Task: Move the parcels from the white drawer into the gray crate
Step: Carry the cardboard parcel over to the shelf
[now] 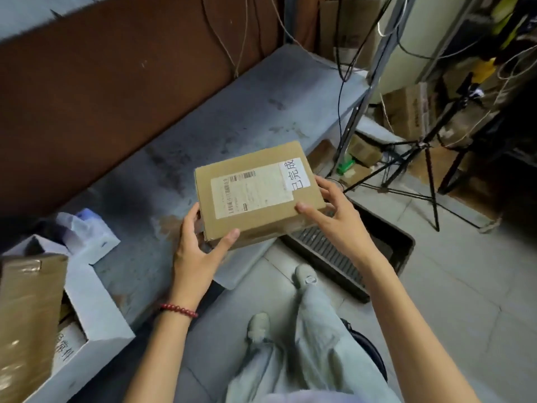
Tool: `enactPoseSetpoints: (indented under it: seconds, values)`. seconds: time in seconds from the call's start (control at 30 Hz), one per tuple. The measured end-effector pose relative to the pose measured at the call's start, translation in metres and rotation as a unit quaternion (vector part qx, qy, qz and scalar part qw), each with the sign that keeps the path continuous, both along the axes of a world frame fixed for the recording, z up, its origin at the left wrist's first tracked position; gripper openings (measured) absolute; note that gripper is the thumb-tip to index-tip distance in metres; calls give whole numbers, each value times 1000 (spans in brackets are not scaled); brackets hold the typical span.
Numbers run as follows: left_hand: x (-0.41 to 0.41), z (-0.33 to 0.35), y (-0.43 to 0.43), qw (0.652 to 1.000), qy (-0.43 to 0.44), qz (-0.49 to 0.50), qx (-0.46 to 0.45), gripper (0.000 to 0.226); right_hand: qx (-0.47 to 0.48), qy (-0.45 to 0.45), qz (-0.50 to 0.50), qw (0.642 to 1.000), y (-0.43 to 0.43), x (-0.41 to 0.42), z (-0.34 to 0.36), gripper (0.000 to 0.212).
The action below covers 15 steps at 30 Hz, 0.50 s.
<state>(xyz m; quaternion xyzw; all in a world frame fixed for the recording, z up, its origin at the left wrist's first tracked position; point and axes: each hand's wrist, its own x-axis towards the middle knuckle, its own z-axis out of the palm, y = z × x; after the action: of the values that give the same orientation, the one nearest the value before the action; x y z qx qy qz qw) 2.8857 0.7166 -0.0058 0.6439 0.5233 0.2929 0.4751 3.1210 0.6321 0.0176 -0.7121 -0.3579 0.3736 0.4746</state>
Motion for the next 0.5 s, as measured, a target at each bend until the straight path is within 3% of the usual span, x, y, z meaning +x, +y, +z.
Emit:
enactPoseSetpoints:
  seconds: [0.13, 0.27, 0.5]
  values:
    - [23, -10, 12, 993, 45, 111, 21, 84, -9, 0, 102, 995, 65, 30, -17, 55]
    - [41, -29, 27, 976, 20, 218, 5, 87, -22, -26, 234, 972, 127, 55, -34, 62]
    - [52, -56, 47, 955, 63, 291, -10, 79, -16, -89, 316, 944, 193, 54, -57, 57]
